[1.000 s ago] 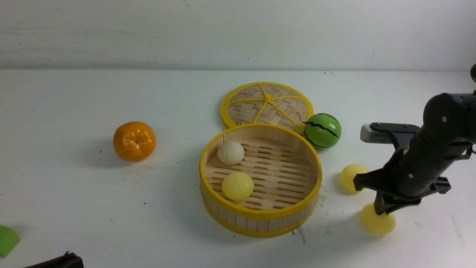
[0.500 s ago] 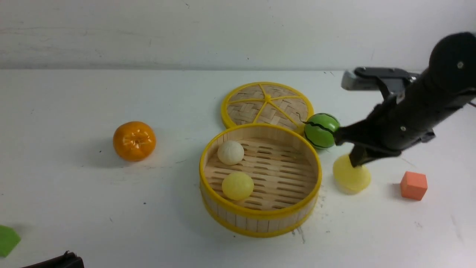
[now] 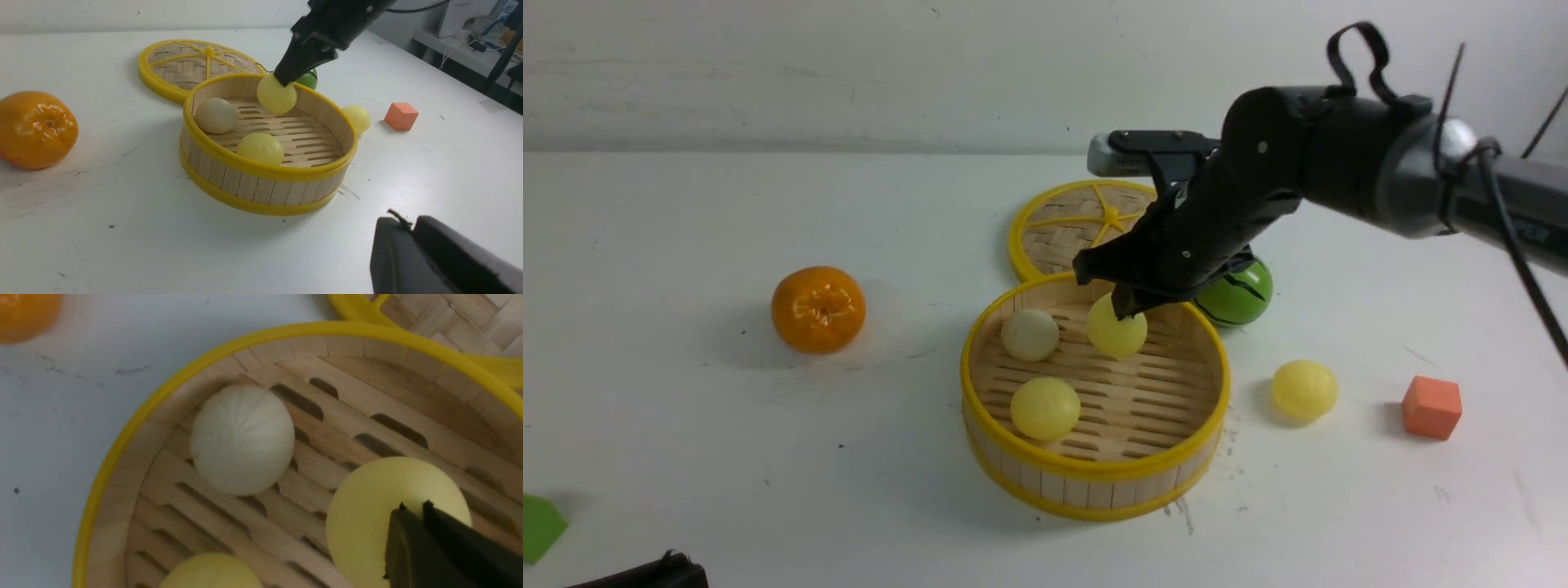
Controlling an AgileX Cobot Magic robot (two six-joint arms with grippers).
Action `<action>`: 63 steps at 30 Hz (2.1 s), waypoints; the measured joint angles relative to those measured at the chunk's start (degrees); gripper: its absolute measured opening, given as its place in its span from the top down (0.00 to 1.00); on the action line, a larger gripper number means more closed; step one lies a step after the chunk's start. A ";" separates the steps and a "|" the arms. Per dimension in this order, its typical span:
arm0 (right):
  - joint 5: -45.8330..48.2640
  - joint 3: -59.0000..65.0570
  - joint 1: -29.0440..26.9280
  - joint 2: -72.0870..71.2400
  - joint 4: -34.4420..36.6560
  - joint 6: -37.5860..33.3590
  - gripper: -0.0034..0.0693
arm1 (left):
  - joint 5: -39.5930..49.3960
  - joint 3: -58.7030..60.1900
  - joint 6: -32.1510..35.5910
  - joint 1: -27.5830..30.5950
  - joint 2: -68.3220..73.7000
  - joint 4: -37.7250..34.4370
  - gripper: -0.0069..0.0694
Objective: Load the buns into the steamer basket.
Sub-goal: Use the right arm to put the steamed stuffed bun into the steamer, then use the right arm to grab a steamed stuffed bun
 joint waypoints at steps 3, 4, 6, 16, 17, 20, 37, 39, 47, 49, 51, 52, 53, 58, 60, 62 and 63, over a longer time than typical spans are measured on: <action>-1.59 -1.63 0.00 3.78 1.06 0.00 0.83 | 0.00 0.00 0.00 0.00 0.00 0.00 0.83; -1.86 -1.85 0.00 4.14 1.25 0.05 0.79 | 0.00 0.00 0.00 0.00 0.00 0.00 0.83; -2.03 -2.36 0.00 4.25 1.36 0.05 0.65 | 0.00 0.00 0.00 0.00 0.00 0.00 0.82; 11.68 -4.06 -0.17 -6.94 -4.12 -0.96 0.26 | 0.00 0.00 0.00 0.00 0.00 0.00 0.81; 12.12 -4.06 -0.25 -7.41 -4.51 -0.96 0.26 | 0.00 0.00 0.00 0.00 0.00 0.00 0.81; 16.73 0.25 -2.29 -15.24 -11.32 2.61 0.35 | 0.00 0.00 0.00 0.00 0.00 0.00 0.81; 10.03 15.18 -14.96 -10.55 -6.43 2.50 0.63 | 0.00 0.00 0.00 0.00 0.00 0.00 0.79; 9.19 15.18 -15.14 -9.65 -4.47 1.17 0.60 | 0.00 0.00 0.00 0.00 0.00 0.00 0.79; 6.03 15.18 -15.31 -7.05 -2.94 -0.91 0.59 | 0.00 0.00 0.00 0.00 0.00 0.00 0.79; 4.86 15.18 -15.31 -6.22 -2.94 -1.32 0.59 | 0.00 0.00 0.00 0.00 0.00 0.00 0.78; 4.12 15.18 -15.31 -5.70 -3.23 -1.32 0.59 | 0.00 0.00 0.00 0.00 0.00 0.00 0.78; 3.69 15.18 -15.31 -5.42 -3.55 -1.32 0.59 | 0.00 0.00 0.00 0.00 0.00 0.00 0.78; 3.30 15.18 -15.31 -5.24 -3.78 -1.32 0.59 | 0.00 0.00 0.00 0.00 0.00 0.00 0.78; 2.78 15.18 -15.31 -4.75 -4.06 -1.32 0.59 | 0.00 0.00 0.00 0.00 0.00 0.00 0.78; 2.52 15.18 -15.31 -4.47 -4.06 -1.32 0.61 | 0.00 0.00 0.00 0.00 0.00 0.00 0.77; 2.40 15.18 -15.31 -4.22 -4.06 -1.32 0.65 | 0.00 0.00 0.00 0.00 0.00 0.00 0.77; 2.34 15.18 -15.31 -4.16 -4.06 -1.32 0.68 | 0.00 0.00 0.00 0.00 0.00 0.00 0.77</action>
